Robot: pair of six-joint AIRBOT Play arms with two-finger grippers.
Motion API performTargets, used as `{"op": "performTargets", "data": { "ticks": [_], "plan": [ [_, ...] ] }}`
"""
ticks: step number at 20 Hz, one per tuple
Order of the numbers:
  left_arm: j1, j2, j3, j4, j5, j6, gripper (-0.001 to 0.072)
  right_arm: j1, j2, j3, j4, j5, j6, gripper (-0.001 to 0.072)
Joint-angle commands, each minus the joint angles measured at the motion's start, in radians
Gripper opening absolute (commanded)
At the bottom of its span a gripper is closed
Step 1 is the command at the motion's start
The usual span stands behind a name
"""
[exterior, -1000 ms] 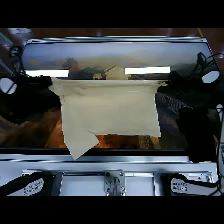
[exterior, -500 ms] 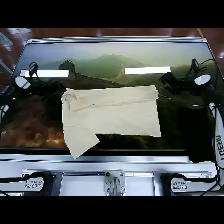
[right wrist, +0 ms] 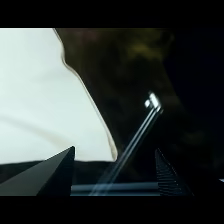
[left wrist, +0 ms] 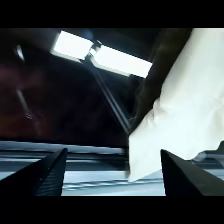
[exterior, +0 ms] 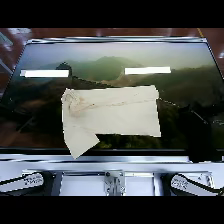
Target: Fold the shirts.
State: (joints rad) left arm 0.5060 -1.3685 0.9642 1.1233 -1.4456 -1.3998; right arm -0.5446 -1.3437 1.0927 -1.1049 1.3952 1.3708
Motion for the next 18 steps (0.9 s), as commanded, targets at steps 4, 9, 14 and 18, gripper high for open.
{"op": "performTargets", "data": {
  "ticks": [4, 9, 14, 18],
  "plan": [
    [-0.076, -0.044, -0.278, -0.288, 0.284, 0.128, 0.0705, -0.019, 0.006, -0.142, 0.171, -0.110, -0.022, 0.0601],
    [-0.190, -0.146, -0.277, -0.443, 0.340, 0.211, 0.0675, -0.019, 0.006, -0.142, 0.156, -0.110, -0.021, 0.0603],
    [-0.194, -0.151, -0.255, -0.469, 0.369, 0.211, 0.0037, -0.007, 0.006, -0.198, 0.144, -0.079, -0.020, 0.0638],
    [-0.187, -0.137, -0.186, -0.468, 0.307, 0.214, 0.0038, 0.070, -0.060, -0.301, 0.161, -0.151, -0.029, 0.0639]
  ]
}}
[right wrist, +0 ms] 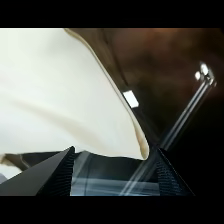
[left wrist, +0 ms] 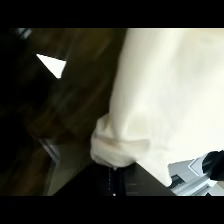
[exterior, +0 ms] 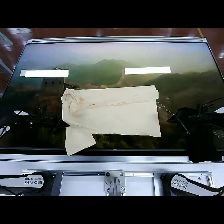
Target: Fold the shirts.
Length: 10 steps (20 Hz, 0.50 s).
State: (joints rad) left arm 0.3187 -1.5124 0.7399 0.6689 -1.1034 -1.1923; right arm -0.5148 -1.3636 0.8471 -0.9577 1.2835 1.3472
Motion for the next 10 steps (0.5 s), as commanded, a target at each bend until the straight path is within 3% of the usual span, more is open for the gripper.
{"op": "performTargets", "data": {
  "ticks": [1, 4, 10],
  "plan": [
    [0.001, 0.014, 0.056, -0.014, -0.043, 0.007, 0.0038, 0.055, -0.074, -0.056, 0.043, -0.042, -0.006, 0.0638],
    [0.001, 0.029, 0.103, -0.014, -0.065, 0.006, 0.0037, 0.100, -0.136, -0.056, 0.084, -0.055, -0.042, 0.0638],
    [0.001, 0.031, 0.142, -0.015, -0.087, 0.006, 0.0037, 0.195, -0.177, -0.056, 0.085, -0.089, -0.006, 0.0638]
  ]
}}
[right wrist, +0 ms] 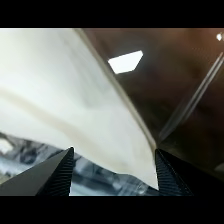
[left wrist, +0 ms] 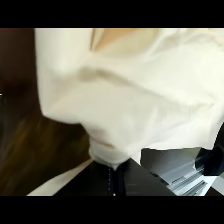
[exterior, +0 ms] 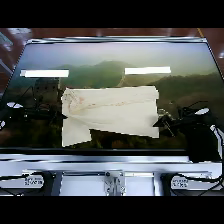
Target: Fold the shirts.
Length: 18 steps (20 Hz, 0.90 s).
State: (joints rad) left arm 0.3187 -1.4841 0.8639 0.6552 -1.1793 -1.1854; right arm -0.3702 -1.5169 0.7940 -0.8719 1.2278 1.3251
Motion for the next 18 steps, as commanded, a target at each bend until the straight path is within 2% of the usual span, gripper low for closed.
{"op": "performTargets", "data": {
  "ticks": [1, 2, 3, 4, 5, 8, 10, 12, 14, 16, 18],
  "plan": [
    [0.001, 0.002, 0.022, -0.001, -0.011, 0.000, 0.0038, 0.074, -0.034, -0.003, 0.000, -0.043, 0.027, 0.0638],
    [0.001, 0.002, 0.024, -0.002, -0.015, 0.000, 0.0037, 0.095, -0.041, -0.003, 0.002, -0.056, 0.035, 0.0635],
    [0.001, 0.002, 0.027, -0.001, -0.023, 0.000, 0.0037, 0.113, -0.042, -0.002, 0.008, -0.071, 0.034, 0.0493],
    [0.001, 0.003, 0.037, -0.001, -0.035, 0.000, 0.0037, 0.119, -0.042, 0.006, 0.016, -0.076, 0.031, 0.0171],
    [0.001, 0.005, 0.057, 0.000, -0.055, 0.004, 0.0036, 0.117, -0.035, 0.026, 0.045, -0.053, 0.014, 0.0060],
    [0.000, 0.083, 0.181, -0.002, -0.128, 0.007, 0.0035, 0.117, 0.072, 0.156, 0.171, 0.051, -0.147, 0.0060],
    [-0.001, 0.209, 0.333, -0.043, -0.150, 0.003, 0.0035, 0.117, 0.210, 0.317, 0.299, 0.138, -0.274, 0.0060],
    [-0.001, 0.362, 0.557, -0.053, -0.126, 0.030, 0.0036, 0.117, 0.375, 0.546, 0.311, 0.107, -0.275, 0.0060],
    [0.001, 0.502, 0.803, -0.044, -0.049, 0.060, 0.0037, 0.117, 0.536, 0.769, 0.219, -0.032, -0.270, 0.0060],
    [0.001, 0.618, 0.992, -0.006, 0.093, 0.058, 0.0037, 0.117, 0.684, 0.930, 0.060, -0.214, -0.227, 0.0060],
    [0.001, 0.711, 1.096, 0.066, 0.227, -0.023, 0.0037, 0.117, 0.806, 1.010, -0.108, -0.317, -0.129, 0.0060]
  ]
}}
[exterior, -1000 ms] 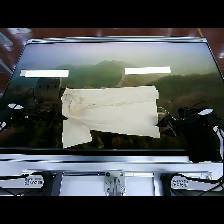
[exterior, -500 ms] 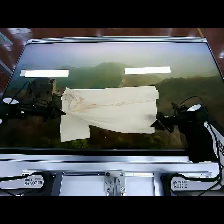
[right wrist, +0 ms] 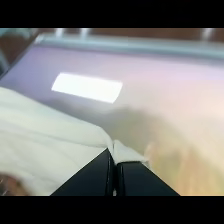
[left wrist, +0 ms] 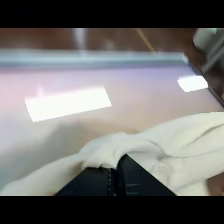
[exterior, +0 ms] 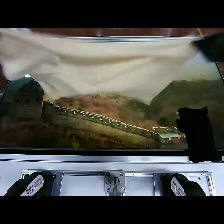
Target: Fold the shirts.
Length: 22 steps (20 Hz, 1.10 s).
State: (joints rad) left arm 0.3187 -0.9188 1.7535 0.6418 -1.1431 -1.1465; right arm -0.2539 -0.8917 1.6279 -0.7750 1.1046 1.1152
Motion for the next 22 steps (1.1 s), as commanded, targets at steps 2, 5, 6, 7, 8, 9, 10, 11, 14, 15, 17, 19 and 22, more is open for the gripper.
{"op": "performTargets", "data": {
  "ticks": [2, 5, 6, 7, 8, 9, 10, 11, 14, 15, 17, 19, 22],
  "plan": [
    [0.001, 0.206, 0.253, 0.198, 0.191, -0.174, 0.0037, 0.001, 0.266, 0.193, -0.310, -0.163, 0.145, 0.0060],
    [0.001, 0.243, 0.254, 0.357, 0.002, -0.202, 0.0037, 0.001, 0.314, 0.193, -0.434, 0.045, 0.208, 0.0060],
    [0.001, 0.238, 0.253, 0.394, -0.074, -0.202, 0.0037, 0.001, 0.311, 0.192, -0.479, 0.146, 0.231, 0.0060],
    [0.001, 0.229, 0.239, 0.423, -0.145, -0.201, 0.0037, 0.001, 0.299, 0.190, -0.517, 0.239, 0.236, 0.0060],
    [0.001, 0.222, 0.213, 0.440, -0.194, -0.201, 0.0037, 0.001, 0.277, 0.190, -0.546, 0.337, 0.236, 0.0060],
    [0.001, 0.213, 0.174, 0.452, -0.227, -0.199, 0.0037, 0.001, 0.248, 0.190, -0.567, 0.407, 0.238, 0.0060],
    [0.001, 0.204, 0.128, 0.455, -0.236, -0.196, 0.0037, 0.001, 0.209, 0.190, -0.572, 0.468, 0.240, 0.0060],
    [0.001, 0.192, 0.073, 0.455, -0.235, -0.180, 0.0037, 0.001, 0.163, 0.190, -0.571, 0.508, 0.247, 0.0060],
    [0.001, 0.119, -0.078, 0.450, -0.228, -0.174, 0.0037, 0.002, -0.011, 0.190, -0.540, 0.557, 0.306, 0.0060],
    [0.000, 0.083, -0.125, 0.434, -0.228, -0.175, 0.0037, 0.002, -0.085, 0.190, -0.521, 0.565, 0.306, 0.0060],
    [-0.003, -0.003, -0.200, 0.411, -0.217, -0.175, 0.0037, 0.002, -0.244, 0.190, -0.489, 0.556, 0.307, 0.0061],
    [-0.013, -0.114, -0.253, 0.401, -0.174, -0.175, 0.0037, 0.010, -0.414, 0.190, -0.483, 0.526, 0.307, 0.0060],
    [-0.042, -0.323, -0.279, 0.365, -0.067, -0.175, 0.0037, 0.068, -0.692, 0.190, -0.483, 0.397, 0.313, 0.0060]
  ]
}}
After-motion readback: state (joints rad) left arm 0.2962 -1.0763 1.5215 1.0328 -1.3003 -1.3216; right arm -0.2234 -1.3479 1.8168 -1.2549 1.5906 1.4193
